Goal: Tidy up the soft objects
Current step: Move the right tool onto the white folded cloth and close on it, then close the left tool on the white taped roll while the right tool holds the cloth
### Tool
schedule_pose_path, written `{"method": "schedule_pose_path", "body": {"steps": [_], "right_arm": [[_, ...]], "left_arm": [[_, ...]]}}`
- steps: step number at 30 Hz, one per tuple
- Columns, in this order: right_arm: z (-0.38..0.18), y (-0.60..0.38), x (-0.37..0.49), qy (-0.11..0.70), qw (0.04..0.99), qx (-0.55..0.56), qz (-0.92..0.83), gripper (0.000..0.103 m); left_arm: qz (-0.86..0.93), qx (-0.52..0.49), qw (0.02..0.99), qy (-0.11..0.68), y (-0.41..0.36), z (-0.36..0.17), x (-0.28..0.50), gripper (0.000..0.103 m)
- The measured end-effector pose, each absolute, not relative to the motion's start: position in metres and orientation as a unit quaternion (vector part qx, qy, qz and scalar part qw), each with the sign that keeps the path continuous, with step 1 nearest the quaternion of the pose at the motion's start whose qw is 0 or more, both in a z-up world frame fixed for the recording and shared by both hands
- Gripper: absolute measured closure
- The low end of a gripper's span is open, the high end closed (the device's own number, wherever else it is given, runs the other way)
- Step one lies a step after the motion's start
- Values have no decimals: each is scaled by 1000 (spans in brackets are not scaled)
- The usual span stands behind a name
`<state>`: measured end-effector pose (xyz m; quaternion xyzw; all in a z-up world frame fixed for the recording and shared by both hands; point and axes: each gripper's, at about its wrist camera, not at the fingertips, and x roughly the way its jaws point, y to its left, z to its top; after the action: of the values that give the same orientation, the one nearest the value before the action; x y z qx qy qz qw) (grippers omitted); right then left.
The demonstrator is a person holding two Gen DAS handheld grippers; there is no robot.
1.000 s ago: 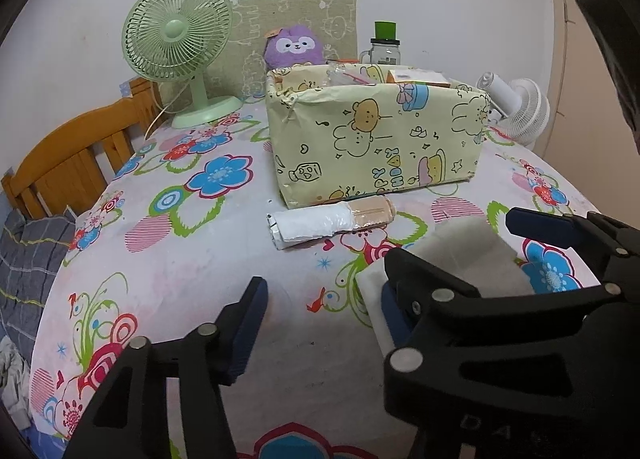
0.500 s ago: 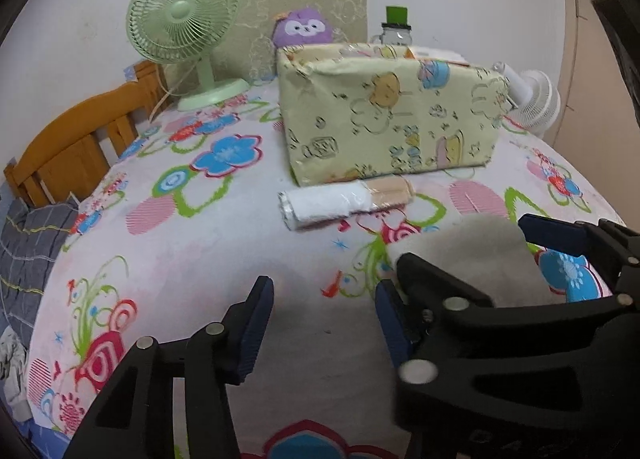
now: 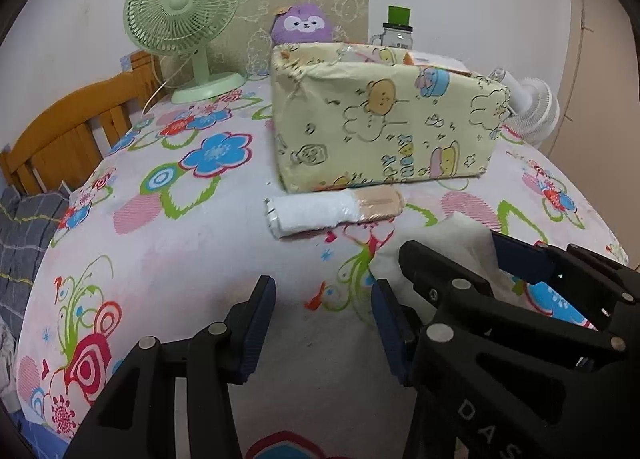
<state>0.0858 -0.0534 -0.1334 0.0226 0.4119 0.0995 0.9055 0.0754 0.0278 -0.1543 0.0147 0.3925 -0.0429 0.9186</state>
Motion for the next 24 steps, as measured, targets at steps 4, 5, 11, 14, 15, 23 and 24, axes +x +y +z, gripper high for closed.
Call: {"method": "schedule_pose_path", "body": {"steps": [4,5,11,14,15,23,24], "right_arm": [[-129,-62,91,405,909,28,94,57],[-128,-63,91,404,910,28,93,57],[-123,-74,102,398,913,32,86,62],[-120,-77,108,396,914,31,83,64],[-119,-78,110,394,915,31,82,64],[-117,-88,124,388,919,29,67,66],[-117,-89,126,389,918,31,66,66]], "left_arm": [[-47,16,921,386,20,-149,82,50],[-48,16,922,384,18,-149,83,50],[-47,21,923,381,9,-144,97,33],[-44,25,923,382,5,-142,104,27],[-44,23,923,383,5,-142,107,25],[-46,11,920,389,-1,-143,126,17],[-46,9,920,390,-1,-144,128,17]]}}
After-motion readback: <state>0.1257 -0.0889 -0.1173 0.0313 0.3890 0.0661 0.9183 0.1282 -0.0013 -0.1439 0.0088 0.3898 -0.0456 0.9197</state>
